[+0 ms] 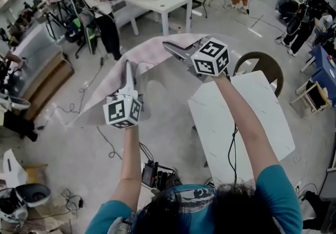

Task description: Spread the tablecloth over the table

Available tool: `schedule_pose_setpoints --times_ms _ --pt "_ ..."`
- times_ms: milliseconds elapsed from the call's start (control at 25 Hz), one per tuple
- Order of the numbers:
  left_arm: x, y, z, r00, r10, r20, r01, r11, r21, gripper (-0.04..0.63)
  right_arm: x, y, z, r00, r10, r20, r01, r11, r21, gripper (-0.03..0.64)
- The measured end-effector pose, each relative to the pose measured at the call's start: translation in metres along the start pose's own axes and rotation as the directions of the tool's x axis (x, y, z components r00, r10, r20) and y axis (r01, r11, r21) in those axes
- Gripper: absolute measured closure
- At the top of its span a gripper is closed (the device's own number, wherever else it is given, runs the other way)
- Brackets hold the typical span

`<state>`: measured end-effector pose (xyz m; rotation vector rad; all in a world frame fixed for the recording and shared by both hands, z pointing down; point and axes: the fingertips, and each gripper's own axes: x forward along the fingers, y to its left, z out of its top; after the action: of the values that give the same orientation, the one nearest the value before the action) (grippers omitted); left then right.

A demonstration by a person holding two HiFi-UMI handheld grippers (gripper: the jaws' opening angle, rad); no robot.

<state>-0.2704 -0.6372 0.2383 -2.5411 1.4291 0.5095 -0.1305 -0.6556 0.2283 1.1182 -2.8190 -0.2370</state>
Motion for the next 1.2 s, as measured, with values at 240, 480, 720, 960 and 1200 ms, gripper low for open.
schedule_pose_setpoints --times_ms 240,480,720,960,1200 --pt "0.056 -0.001 -0.054 0.989 -0.077 -0.125 0.069 0.995 -0.066 0.494 0.006 -0.057 -0.043 0.993 -0.063 -0.101 0.076 0.988 0.133 0.551" --pt "0.08 0.045 -0.076 0.987 -0.049 -0.152 0.029 0.991 -0.133 0.495 0.058 -0.078 -0.048 0.981 -0.054 -0.188 0.072 0.993 0.089 0.551" --pt "0.123 0.043 -0.05 0.994 -0.073 -0.076 0.061 0.986 -0.157 0.489 0.068 -0.121 -0.008 0.975 -0.063 -0.211 0.071 0.997 0.028 0.552" --pt "0.153 -0.005 -0.026 0.994 -0.113 0.004 0.111 0.965 -0.237 0.489 0.025 -0.15 0.036 0.978 -0.094 -0.188 0.085 0.995 -0.057 0.554" --pt "0.166 -0.068 -0.021 0.989 -0.144 0.037 0.148 0.939 -0.312 0.491 -0.034 -0.172 0.049 0.97 -0.164 -0.177 0.138 0.979 -0.15 0.554"
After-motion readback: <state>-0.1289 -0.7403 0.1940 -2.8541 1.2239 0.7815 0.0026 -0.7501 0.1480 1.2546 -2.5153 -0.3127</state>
